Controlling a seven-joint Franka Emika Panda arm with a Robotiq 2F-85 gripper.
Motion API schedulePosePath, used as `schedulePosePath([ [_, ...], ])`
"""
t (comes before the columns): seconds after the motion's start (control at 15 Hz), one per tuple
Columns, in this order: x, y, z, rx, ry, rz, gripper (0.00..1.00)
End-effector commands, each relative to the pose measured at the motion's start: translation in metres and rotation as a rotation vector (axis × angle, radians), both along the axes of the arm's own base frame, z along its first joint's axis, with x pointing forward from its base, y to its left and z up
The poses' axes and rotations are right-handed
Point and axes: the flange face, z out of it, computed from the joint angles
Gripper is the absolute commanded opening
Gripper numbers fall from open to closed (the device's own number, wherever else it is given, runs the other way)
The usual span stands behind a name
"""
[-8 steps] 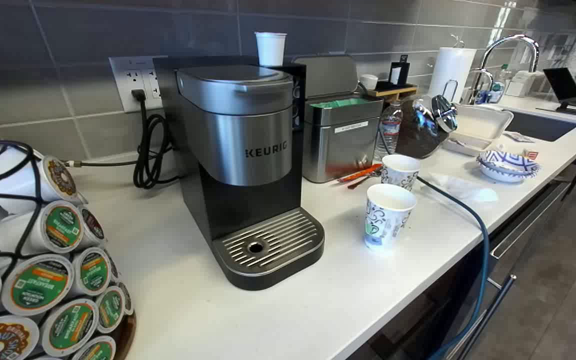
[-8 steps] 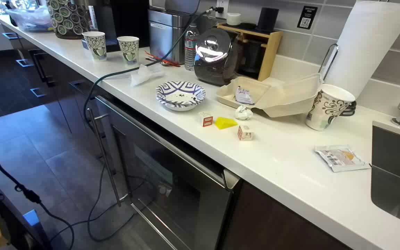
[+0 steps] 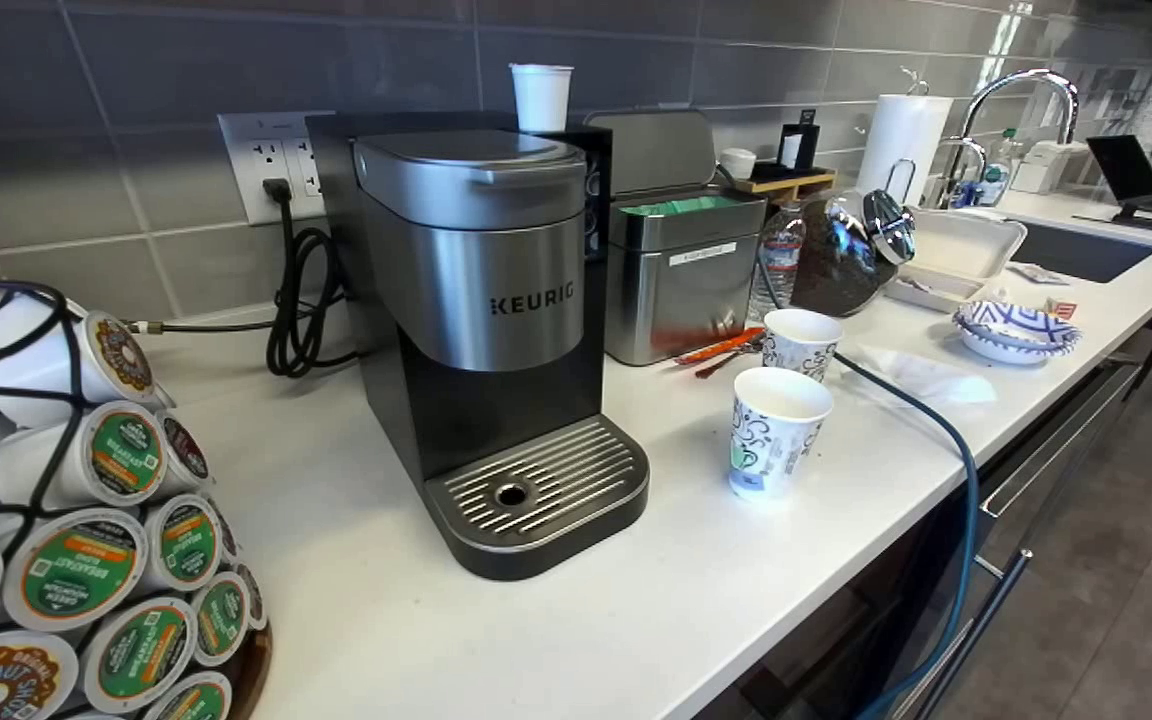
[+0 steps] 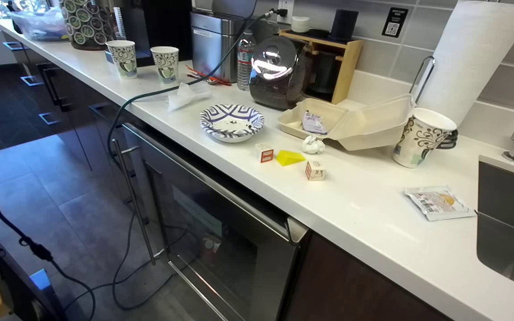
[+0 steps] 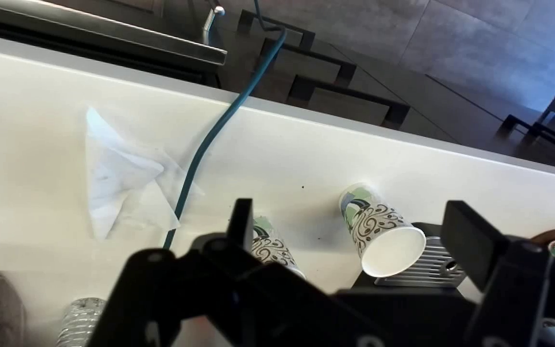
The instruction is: Put one coffee cup underneath the coffeemaker chamber.
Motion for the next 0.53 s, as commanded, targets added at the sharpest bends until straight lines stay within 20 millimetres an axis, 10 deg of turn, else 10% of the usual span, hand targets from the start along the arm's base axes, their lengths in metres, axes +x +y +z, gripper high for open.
schedulePosePath([
  [0.0, 0.0, 0.0, 0.001, 0.0, 0.001, 0.0, 1.0],
  [0.13, 0.0, 0.0, 0.001, 0.0, 0.001, 0.0, 1.0],
  [0.47, 0.051, 0.071, -0.033, -0.027, -0.098, -0.11, 1.0],
])
